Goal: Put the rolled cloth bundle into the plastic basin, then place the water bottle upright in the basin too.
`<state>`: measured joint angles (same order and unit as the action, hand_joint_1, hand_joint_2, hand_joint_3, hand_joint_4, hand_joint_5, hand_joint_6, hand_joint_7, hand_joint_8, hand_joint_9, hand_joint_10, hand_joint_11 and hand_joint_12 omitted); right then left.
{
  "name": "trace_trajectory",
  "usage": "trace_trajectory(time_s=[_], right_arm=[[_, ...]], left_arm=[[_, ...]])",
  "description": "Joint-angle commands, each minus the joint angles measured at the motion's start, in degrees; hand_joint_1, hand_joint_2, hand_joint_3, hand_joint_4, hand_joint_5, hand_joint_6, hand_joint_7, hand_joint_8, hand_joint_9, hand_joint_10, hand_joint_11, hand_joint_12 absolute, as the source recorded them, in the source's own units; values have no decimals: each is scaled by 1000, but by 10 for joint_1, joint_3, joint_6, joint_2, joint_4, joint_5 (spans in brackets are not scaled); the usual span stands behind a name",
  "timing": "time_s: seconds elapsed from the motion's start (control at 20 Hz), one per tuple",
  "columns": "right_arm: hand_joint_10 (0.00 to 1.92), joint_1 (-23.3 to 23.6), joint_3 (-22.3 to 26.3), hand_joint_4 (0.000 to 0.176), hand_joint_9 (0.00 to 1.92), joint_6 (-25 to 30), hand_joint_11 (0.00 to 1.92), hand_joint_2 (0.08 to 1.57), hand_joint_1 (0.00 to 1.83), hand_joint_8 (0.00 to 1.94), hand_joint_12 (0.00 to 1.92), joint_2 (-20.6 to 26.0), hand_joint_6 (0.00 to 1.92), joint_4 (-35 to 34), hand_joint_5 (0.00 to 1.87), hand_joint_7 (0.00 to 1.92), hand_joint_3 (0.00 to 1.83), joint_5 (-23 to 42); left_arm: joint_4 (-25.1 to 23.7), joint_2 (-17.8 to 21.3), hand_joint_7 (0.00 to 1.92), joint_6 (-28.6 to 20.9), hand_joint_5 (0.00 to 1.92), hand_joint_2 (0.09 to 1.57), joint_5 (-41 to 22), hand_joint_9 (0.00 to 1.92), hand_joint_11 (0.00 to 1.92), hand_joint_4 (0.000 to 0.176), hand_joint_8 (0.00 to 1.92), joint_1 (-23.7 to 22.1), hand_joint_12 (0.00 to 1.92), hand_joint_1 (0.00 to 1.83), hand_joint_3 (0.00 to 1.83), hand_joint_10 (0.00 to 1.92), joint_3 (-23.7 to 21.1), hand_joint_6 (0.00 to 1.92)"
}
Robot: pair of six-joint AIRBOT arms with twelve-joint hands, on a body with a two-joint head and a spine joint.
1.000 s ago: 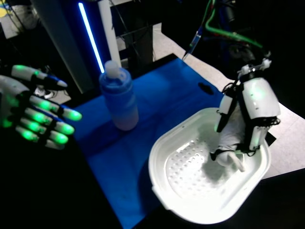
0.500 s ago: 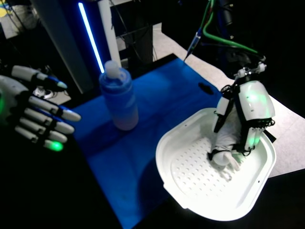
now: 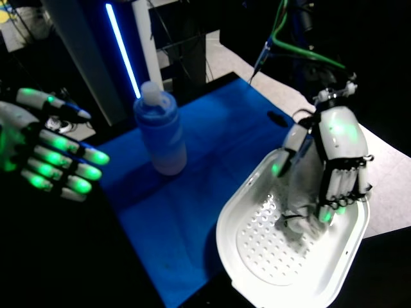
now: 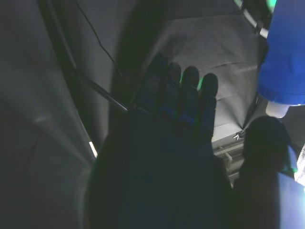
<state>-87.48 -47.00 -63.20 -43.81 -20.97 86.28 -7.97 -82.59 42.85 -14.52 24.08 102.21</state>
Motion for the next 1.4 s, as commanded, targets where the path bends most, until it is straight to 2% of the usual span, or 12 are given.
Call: trace_trajectory(time_s=[0.0,0.3,0.4,0.5,0.65,0.7,0.75,0.8,0.85,1.0,1.3,1.35], right_arm=[[2,5,-2,5,149,5,0,1460,125,4,344,0,1,-2,304,250,1,72],[3,5,-2,6,164,8,0,1441,145,0,446,-2,1,-2,297,217,0,72],[1,5,-2,3,156,10,0,1412,211,2,470,-1,2,-3,272,184,0,72],[0,5,-2,45,104,14,0,1378,325,0,314,2,0,-5,207,149,0,72],[1,5,-2,51,71,19,0,1309,541,1,158,10,4,-7,97,91,0,72],[0,5,-2,77,68,20,0,1258,621,0,160,13,1,-7,67,71,0,72],[0,5,-2,80,67,21,0,1251,630,0,161,16,1,-7,64,69,0,72],[0,5,-2,128,66,24,0,1155,644,0,278,19,0,-7,16,62,0,72],[1,6,-2,140,69,25,0,1124,648,0,356,22,0,-7,1,62,0,72],[0,9,-2,124,43,26,0,1045,730,0,316,29,0,-7,0,36,0,72],[2,44,-6,164,51,26,0,987,784,1,380,38,0,12,0,67,0,71],[1,55,-7,149,53,26,0,988,781,2,423,38,0,21,0,71,0,69]], left_arm=[[-4,10,438,-3,287,955,-71,465,0,125,0,-14,1182,424,0,0,-7,0],[-46,74,74,-3,5,907,-99,135,0,169,0,-19,699,244,0,0,-79,0],[-62,113,35,-3,0,920,-110,83,0,152,4,-17,507,209,3,8,-117,0],[-79,159,54,-7,0,924,-126,84,0,143,2,-16,448,203,0,2,-160,0],[-126,221,17,-88,0,900,-176,60,0,166,0,-4,433,255,0,1,-200,0],[-124,243,31,-99,0,896,-196,81,0,164,3,5,462,280,0,6,-215,0],[-119,263,17,-100,0,896,-211,60,0,153,4,15,388,267,0,8,-233,0],[-109,286,0,-99,0,917,-229,4,0,123,0,27,94,267,2,2,-252,0],[-96,305,0,-99,0,900,-246,0,0,137,0,43,24,265,0,0,-268,0],[-37,350,0,-99,0,885,-321,0,0,173,0,109,0,406,0,0,-317,0],[93,395,0,-62,0,832,-493,0,0,176,0,281,0,452,0,0,-407,0],[120,395,0,-60,0,841,-529,0,0,176,0,314,0,474,0,0,-417,0]])
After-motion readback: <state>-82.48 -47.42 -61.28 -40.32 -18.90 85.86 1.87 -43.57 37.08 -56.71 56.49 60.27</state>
